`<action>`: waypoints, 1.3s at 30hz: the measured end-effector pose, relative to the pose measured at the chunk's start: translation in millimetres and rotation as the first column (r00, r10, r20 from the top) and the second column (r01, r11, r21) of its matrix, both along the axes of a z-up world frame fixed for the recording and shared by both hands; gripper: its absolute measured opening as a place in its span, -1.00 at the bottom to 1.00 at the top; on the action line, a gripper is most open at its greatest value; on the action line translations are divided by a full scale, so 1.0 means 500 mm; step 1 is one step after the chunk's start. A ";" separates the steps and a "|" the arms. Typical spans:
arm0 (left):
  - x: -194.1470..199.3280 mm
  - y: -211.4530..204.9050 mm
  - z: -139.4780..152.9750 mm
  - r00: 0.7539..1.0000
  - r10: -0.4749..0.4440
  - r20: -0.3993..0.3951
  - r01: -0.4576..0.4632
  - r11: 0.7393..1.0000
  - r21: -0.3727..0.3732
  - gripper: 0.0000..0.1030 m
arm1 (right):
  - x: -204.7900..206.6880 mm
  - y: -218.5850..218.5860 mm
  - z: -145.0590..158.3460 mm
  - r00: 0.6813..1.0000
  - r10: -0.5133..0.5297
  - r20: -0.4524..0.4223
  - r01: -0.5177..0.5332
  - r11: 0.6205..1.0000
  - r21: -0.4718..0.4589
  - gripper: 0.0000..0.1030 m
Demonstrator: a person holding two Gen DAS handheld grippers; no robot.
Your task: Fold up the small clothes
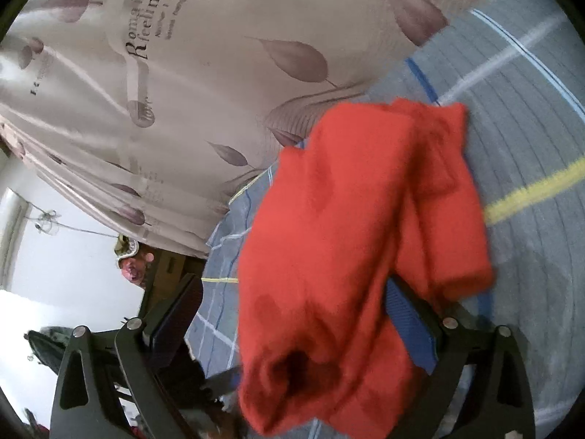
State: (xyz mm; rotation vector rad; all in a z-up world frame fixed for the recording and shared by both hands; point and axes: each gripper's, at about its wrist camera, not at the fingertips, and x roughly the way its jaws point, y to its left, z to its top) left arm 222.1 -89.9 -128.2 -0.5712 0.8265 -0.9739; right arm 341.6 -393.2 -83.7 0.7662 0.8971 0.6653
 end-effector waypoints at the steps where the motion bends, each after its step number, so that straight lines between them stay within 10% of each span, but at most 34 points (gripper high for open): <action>1: 0.000 0.001 -0.002 1.000 0.000 -0.005 0.000 1.000 -0.002 0.23 | 0.013 0.010 -0.003 1.000 0.007 -0.012 -0.007 1.000 -0.019 0.74; 3: 0.003 0.002 0.001 1.000 -0.002 -0.011 0.002 1.000 -0.004 0.23 | 0.035 0.031 -0.013 0.999 0.011 -0.040 -0.014 0.998 -0.068 0.33; 5: 0.001 0.005 0.002 1.000 0.000 -0.012 0.000 1.000 -0.002 0.23 | 0.045 0.037 -0.026 0.997 0.002 -0.075 -0.013 0.989 -0.146 -0.60; 7: 0.000 0.007 0.003 1.000 0.004 -0.011 -0.004 1.000 -0.002 0.23 | 0.039 0.034 -0.019 0.998 0.005 -0.057 -0.016 0.983 -0.184 -0.73; 16: -0.024 -0.014 0.003 0.997 -0.080 -0.004 0.080 0.996 0.036 0.23 | 0.055 -0.021 0.005 0.997 0.066 -0.046 -0.079 0.907 -0.414 -0.81; 22: -0.013 -0.014 -0.005 0.997 -0.066 -0.039 0.068 0.997 0.030 0.23 | 0.038 -0.060 -0.034 0.997 0.051 -0.056 -0.057 0.991 -0.118 -0.50; 28: -0.013 -0.016 -0.007 0.997 -0.068 -0.037 0.069 0.997 0.034 0.23 | -0.069 -0.079 0.001 0.996 -0.089 0.008 0.089 0.983 -0.163 0.07; 33: -0.021 -0.008 -0.008 0.997 -0.064 -0.033 0.065 0.997 0.039 0.23 | -0.153 -0.002 0.064 0.992 -0.025 0.120 0.058 0.959 -0.279 0.07; 35: -0.029 -0.003 -0.006 0.998 -0.052 -0.022 0.053 0.998 0.046 0.23 | -0.141 0.029 0.039 0.998 0.005 0.061 0.016 0.941 -0.338 -0.18; 36: -0.028 -0.005 -0.004 0.999 -0.044 -0.021 0.045 0.998 0.048 0.23 | -0.134 0.033 0.016 1.000 0.007 0.018 0.000 0.930 -0.368 -0.87; 39: -0.042 0.020 -0.009 0.999 0.000 -0.034 0.001 0.999 0.047 0.23 | -0.142 -0.010 -0.028 0.998 -0.049 -0.041 0.034 0.952 -0.305 -0.90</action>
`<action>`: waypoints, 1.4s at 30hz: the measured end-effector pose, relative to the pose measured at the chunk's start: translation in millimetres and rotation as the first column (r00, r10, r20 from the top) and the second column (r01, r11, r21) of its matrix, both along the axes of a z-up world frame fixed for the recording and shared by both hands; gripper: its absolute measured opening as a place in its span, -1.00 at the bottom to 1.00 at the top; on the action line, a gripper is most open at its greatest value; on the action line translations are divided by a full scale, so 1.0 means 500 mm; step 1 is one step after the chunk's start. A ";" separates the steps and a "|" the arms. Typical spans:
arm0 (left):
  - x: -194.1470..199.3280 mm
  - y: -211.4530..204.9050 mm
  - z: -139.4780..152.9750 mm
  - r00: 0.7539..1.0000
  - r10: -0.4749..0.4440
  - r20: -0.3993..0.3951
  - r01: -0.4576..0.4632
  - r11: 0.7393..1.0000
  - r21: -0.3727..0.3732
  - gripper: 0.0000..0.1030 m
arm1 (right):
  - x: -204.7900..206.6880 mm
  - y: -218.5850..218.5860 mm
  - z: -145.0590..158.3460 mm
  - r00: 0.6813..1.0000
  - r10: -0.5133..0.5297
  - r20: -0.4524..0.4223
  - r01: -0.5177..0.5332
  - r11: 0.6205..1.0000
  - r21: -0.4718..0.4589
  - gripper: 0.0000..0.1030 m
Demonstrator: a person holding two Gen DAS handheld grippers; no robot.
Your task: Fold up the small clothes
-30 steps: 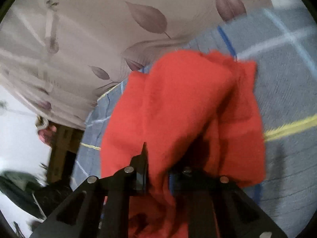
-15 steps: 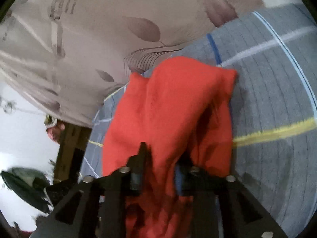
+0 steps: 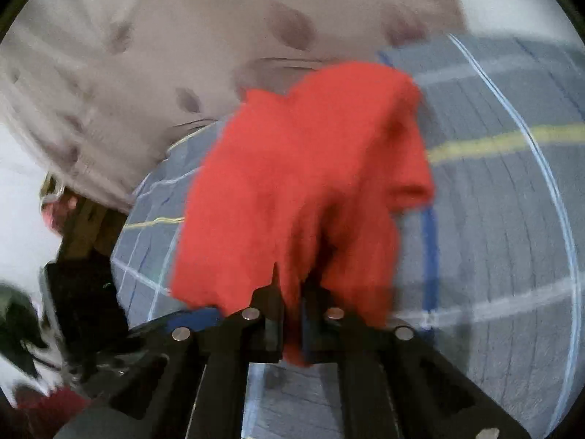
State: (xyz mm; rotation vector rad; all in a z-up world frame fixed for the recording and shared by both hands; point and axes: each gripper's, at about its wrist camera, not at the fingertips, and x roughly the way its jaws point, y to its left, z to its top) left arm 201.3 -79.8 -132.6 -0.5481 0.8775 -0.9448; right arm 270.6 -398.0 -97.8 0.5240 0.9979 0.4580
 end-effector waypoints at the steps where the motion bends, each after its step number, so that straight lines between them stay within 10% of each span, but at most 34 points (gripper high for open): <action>1: -0.006 0.011 -0.001 1.000 0.011 -0.004 -0.011 1.000 -0.008 0.23 | -0.002 -0.016 -0.019 1.000 -0.013 -0.026 0.014 0.999 0.038 -0.92; 9: -0.023 0.017 0.053 0.990 0.033 0.135 -0.046 0.995 0.094 0.23 | -0.013 -0.054 -0.054 0.999 -0.009 -0.051 0.021 0.970 0.241 -0.81; 17: 0.080 -0.046 0.024 0.996 0.061 0.071 -0.070 0.991 0.118 0.23 | -0.031 -0.101 -0.007 0.999 -0.039 0.005 0.038 0.987 0.154 -0.65; 22: 0.080 -0.041 0.010 0.996 0.063 0.066 -0.069 0.994 0.080 0.24 | 0.042 -0.137 0.058 0.994 -0.097 0.057 0.091 0.991 0.103 0.63; 28: 0.082 -0.024 0.002 0.997 0.072 0.043 -0.072 0.997 0.003 0.24 | 0.216 -0.138 0.027 0.993 -0.115 -0.008 0.115 0.991 0.075 0.52; 29: 0.083 -0.023 0.000 0.997 0.073 0.040 -0.073 0.997 -0.004 0.24 | 0.234 -0.127 0.020 0.995 -0.103 -0.007 0.103 0.992 0.078 0.35; 30: 0.081 -0.022 0.001 0.997 0.073 0.040 -0.073 0.997 -0.005 0.24 | 0.248 -0.111 0.017 0.997 -0.083 -0.003 0.083 0.994 0.065 -0.34; 31: 0.082 -0.022 0.000 0.996 0.075 0.040 -0.075 0.997 -0.005 0.24 | 0.260 -0.093 0.017 0.998 -0.066 0.002 0.066 0.997 0.024 -0.62; 36: 0.082 -0.015 -0.003 0.995 0.096 0.038 -0.095 0.995 -0.017 0.24 | 0.283 -0.081 0.052 0.991 -0.051 0.124 0.045 0.998 0.047 -0.81; 42: 0.082 -0.020 -0.004 0.995 0.090 0.038 -0.089 0.996 -0.003 0.24 | 0.309 -0.136 -0.015 0.993 -0.106 0.041 0.101 0.988 0.114 -0.79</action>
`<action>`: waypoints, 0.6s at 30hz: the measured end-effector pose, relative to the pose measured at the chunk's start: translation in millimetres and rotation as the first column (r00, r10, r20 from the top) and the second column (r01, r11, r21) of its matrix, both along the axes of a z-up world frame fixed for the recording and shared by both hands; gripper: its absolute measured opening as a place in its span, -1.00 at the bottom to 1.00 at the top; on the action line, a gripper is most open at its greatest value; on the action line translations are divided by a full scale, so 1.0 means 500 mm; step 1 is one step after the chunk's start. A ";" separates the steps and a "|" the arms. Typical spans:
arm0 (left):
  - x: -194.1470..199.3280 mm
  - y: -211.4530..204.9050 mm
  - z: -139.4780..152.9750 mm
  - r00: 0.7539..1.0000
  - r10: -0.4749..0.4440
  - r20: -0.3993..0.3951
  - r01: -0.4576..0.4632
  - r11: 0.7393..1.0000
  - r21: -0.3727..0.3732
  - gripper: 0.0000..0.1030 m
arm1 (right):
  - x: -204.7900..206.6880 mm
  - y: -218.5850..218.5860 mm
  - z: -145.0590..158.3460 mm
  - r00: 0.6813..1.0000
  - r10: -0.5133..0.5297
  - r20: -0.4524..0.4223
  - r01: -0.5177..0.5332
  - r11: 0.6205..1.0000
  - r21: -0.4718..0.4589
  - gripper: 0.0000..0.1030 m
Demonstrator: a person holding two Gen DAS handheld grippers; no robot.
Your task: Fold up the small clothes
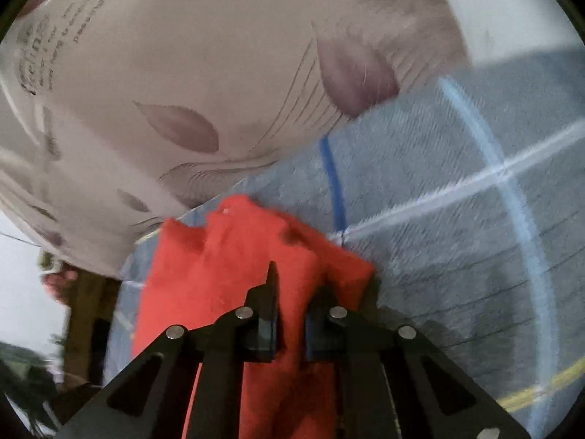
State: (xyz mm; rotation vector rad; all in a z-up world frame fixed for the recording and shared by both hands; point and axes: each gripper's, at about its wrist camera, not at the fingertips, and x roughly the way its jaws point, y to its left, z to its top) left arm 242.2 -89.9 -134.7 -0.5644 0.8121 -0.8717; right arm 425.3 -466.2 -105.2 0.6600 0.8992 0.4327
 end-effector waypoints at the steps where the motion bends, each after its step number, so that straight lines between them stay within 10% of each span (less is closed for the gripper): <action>1: -0.001 -0.001 -0.001 1.000 0.000 0.000 0.000 1.000 0.001 0.25 | -0.002 -0.005 0.002 1.000 -0.009 0.007 0.009 1.000 0.002 -0.75; 7: 0.009 -0.016 0.000 1.000 0.003 0.001 -0.003 1.000 0.009 0.25 | -0.091 -0.012 0.070 0.994 -0.027 0.106 0.025 1.000 0.015 -0.64; 13: 0.010 -0.020 0.001 1.000 0.001 0.002 -0.001 1.000 0.014 0.26 | -0.254 0.079 0.140 0.952 0.198 0.232 -0.206 0.979 0.010 -0.62; 18: 0.010 -0.019 0.000 1.000 0.002 0.002 -0.002 1.000 0.008 0.26 | -0.286 0.159 0.099 0.950 0.296 0.100 -0.250 0.913 -0.321 -0.62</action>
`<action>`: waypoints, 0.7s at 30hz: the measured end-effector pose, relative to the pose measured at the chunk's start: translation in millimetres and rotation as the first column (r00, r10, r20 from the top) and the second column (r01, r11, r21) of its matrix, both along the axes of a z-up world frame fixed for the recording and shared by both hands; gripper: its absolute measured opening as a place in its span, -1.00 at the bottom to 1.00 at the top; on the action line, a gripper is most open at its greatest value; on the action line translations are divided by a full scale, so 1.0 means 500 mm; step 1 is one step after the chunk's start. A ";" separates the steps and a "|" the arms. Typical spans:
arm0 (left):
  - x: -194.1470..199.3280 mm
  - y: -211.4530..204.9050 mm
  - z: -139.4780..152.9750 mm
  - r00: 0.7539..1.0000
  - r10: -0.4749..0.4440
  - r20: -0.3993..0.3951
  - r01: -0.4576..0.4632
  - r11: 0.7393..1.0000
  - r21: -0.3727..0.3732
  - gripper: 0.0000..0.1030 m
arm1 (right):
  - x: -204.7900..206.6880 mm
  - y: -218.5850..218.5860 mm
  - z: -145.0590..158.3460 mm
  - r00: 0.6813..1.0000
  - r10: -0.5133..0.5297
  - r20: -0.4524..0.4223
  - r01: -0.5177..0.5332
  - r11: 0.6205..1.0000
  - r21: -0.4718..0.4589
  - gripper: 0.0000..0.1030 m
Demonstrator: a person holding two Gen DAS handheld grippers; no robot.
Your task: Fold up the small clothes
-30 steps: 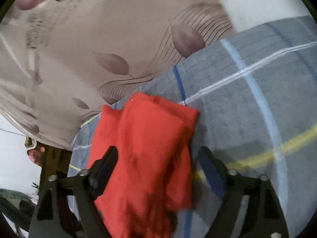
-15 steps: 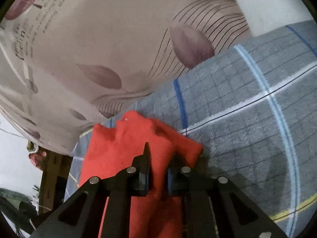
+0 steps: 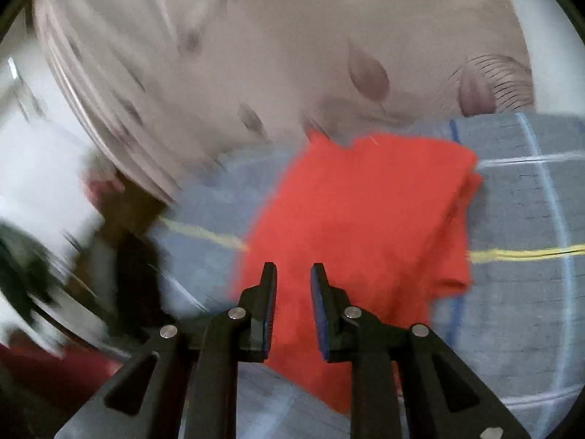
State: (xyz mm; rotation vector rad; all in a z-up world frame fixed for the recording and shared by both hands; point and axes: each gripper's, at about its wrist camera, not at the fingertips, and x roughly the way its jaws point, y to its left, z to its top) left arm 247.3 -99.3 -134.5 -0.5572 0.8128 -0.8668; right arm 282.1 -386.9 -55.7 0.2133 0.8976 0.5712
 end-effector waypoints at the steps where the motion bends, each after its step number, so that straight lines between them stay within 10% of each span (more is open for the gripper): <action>1: -0.001 0.003 -0.002 1.000 0.001 0.000 -0.001 1.000 -0.004 0.26 | 0.002 -0.009 -0.021 0.999 -0.030 -0.022 0.029 0.998 -0.049 -0.72; 3: -0.001 0.005 -0.004 1.000 0.003 -0.003 -0.003 1.000 -0.008 0.26 | 0.001 -0.030 -0.057 0.997 -0.061 -0.048 0.057 0.995 -0.086 -1.00; 9: -0.004 0.007 -0.002 1.000 0.007 0.000 -0.007 1.000 -0.001 0.26 | -0.015 -0.060 -0.051 0.994 -0.085 -0.067 0.086 0.996 0.013 -1.00; 16: -0.008 0.004 0.005 1.000 0.016 0.009 -0.017 1.000 0.025 0.26 | -0.061 -0.044 0.054 0.983 -0.145 0.111 0.139 0.989 0.056 -0.80; 21: -0.017 0.001 0.015 0.999 0.038 0.026 -0.039 0.997 0.066 0.26 | 0.013 -0.004 0.037 0.988 -0.137 0.069 0.140 0.989 -0.049 -0.63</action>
